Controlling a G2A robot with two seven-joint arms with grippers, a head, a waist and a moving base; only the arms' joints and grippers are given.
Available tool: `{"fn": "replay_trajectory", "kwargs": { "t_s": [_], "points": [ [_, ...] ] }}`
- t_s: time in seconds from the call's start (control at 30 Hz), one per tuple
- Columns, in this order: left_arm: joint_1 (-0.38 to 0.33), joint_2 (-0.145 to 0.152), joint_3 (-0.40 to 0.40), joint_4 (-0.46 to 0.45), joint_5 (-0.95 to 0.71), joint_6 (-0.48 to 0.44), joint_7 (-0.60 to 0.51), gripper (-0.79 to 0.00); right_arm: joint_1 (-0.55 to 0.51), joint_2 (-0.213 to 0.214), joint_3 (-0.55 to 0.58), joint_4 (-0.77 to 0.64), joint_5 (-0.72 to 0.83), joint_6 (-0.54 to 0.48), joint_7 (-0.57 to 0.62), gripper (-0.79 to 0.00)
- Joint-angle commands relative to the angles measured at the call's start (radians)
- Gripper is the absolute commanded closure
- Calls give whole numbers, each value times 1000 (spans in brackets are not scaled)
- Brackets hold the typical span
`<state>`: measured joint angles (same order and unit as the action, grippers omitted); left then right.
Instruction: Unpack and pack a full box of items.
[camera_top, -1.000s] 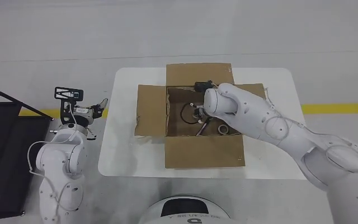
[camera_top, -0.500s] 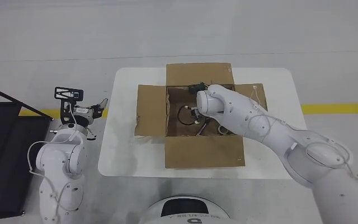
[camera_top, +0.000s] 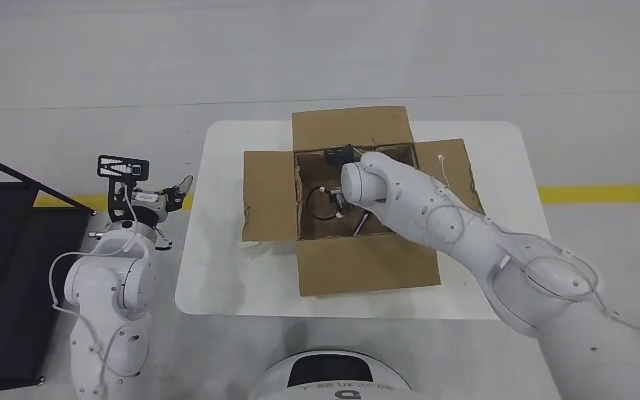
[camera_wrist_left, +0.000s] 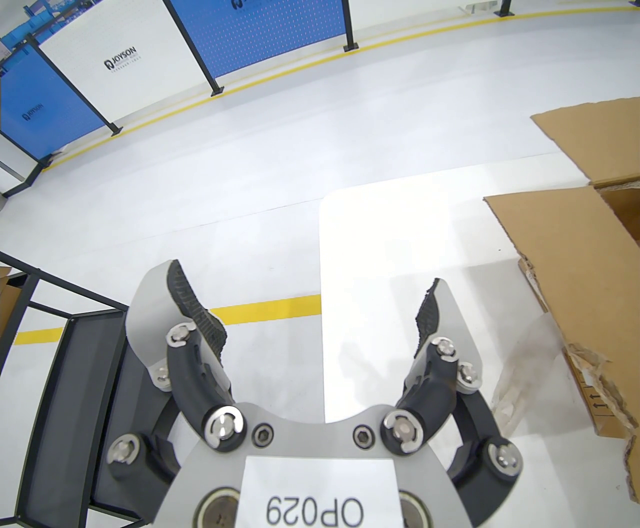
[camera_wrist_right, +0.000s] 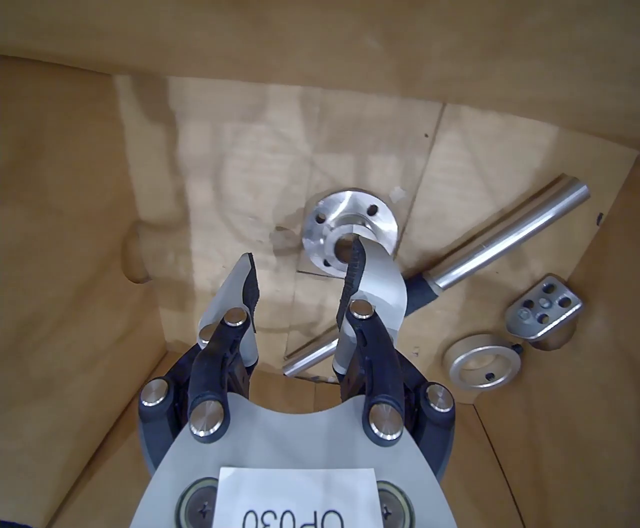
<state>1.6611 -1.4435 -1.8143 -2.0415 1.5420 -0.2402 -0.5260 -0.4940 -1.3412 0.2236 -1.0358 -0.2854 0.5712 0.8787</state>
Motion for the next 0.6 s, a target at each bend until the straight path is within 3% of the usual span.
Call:
{"fn": "replay_trajectory", "kwargs": {
  "t_s": [0.0,0.07,0.2,0.57],
  "points": [
    [0,0,0,0,0,0,0,-785,-14,7,11,-24,-18,4,-32,-372],
    [0,0,0,0,0,0,0,-785,-36,17,26,-56,-41,20,-78,-394],
    [0,0,0,0,0,0,0,-785,-89,49,55,-134,-94,42,-141,-785],
    [0,0,0,0,0,0,0,-785,-104,59,64,-152,-109,50,-150,-785]
  ]
}}
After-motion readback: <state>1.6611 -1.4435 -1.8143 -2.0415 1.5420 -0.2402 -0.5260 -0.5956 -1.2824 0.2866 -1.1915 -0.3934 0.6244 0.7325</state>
